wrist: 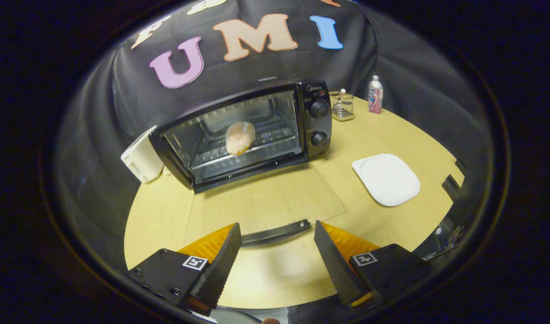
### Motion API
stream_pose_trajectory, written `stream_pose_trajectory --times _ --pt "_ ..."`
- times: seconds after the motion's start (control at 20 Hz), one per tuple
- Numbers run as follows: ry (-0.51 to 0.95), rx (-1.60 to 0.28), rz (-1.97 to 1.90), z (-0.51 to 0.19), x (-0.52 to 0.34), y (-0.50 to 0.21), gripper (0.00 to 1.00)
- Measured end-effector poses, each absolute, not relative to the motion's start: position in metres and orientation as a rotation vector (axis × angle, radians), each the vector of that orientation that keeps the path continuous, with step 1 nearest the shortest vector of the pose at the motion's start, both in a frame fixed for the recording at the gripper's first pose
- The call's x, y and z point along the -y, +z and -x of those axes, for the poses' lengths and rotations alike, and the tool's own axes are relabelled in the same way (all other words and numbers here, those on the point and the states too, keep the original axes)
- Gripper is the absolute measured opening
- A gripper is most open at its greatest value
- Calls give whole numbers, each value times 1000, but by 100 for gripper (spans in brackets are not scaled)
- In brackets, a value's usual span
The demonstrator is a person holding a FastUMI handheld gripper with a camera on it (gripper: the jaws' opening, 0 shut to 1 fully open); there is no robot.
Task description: Open the toaster oven, put the food inside, and close the toaster oven door.
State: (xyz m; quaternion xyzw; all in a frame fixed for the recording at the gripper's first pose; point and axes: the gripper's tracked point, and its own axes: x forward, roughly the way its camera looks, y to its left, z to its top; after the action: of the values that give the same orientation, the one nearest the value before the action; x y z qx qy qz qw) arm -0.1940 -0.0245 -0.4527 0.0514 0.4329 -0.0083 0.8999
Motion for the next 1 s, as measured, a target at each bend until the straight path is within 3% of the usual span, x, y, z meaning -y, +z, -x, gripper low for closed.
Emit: stream_pose_trajectory --times 0.4,1.0 --pt "50 -1014 14 225 15 -492 100" --pt "64 -1056 63 217 10 -521 100"
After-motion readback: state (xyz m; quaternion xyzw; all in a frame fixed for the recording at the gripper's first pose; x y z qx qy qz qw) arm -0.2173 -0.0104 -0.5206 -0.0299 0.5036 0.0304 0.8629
